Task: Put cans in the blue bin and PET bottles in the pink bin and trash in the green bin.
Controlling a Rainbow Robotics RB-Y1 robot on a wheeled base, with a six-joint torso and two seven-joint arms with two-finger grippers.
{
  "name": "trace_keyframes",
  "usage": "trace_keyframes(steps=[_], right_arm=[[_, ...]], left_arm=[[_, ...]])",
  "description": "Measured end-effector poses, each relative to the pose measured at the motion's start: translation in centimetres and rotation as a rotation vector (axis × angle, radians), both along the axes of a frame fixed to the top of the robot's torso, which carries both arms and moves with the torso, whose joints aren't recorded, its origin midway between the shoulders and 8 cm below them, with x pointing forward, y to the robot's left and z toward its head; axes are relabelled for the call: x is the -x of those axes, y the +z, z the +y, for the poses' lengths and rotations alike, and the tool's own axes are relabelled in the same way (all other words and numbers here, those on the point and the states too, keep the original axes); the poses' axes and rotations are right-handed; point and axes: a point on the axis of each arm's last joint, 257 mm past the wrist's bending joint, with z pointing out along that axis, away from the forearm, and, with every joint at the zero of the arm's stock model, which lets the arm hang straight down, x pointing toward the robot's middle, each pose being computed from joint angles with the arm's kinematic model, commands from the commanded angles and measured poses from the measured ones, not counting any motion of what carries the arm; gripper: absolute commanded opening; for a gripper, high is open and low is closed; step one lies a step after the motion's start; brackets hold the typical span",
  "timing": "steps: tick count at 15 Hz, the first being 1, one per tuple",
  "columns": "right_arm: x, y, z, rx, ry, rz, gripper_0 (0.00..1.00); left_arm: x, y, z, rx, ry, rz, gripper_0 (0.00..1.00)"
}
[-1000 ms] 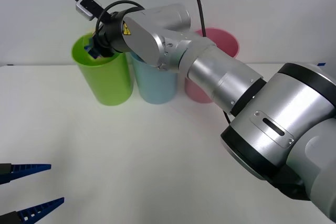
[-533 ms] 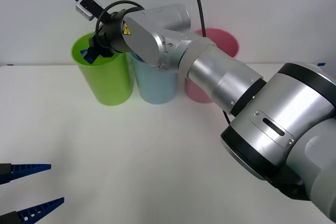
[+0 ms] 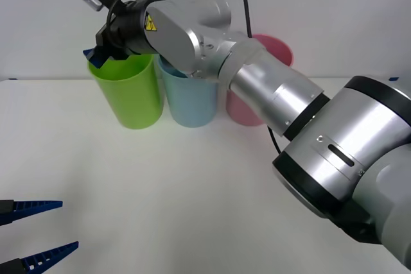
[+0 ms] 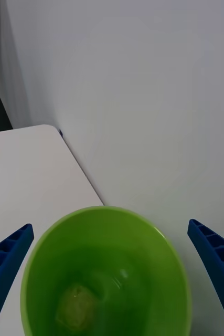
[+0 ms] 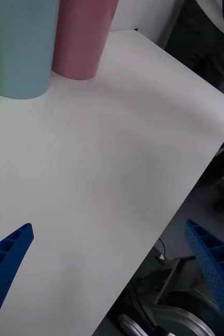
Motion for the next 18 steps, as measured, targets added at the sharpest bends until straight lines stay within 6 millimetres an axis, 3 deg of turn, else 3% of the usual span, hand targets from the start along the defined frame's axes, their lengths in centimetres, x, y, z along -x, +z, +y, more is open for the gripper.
trace_keyframes(steps=[3, 5, 13, 18], right_arm=[[0.5, 2.6, -3.5, -0.099, 0.023, -0.012, 1.00], [1.1, 3.1, -6.8, -0.139, 0.031, -0.043, 1.00], [8.3, -1.9, -18.9, -0.255, 0.048, -0.058, 1.00], [11.5, -5.9, -24.4, -0.237, 0.124, -0.057, 1.00]], left_arm=[[0.0, 0.0, 0.0, 0.000, 0.000, 0.000, 1.00], [0.0, 0.0, 0.0, 0.000, 0.000, 0.000, 1.00], [0.0, 0.0, 0.0, 0.000, 0.000, 0.000, 1.00], [0.0, 0.0, 0.0, 0.000, 0.000, 0.000, 1.00]])
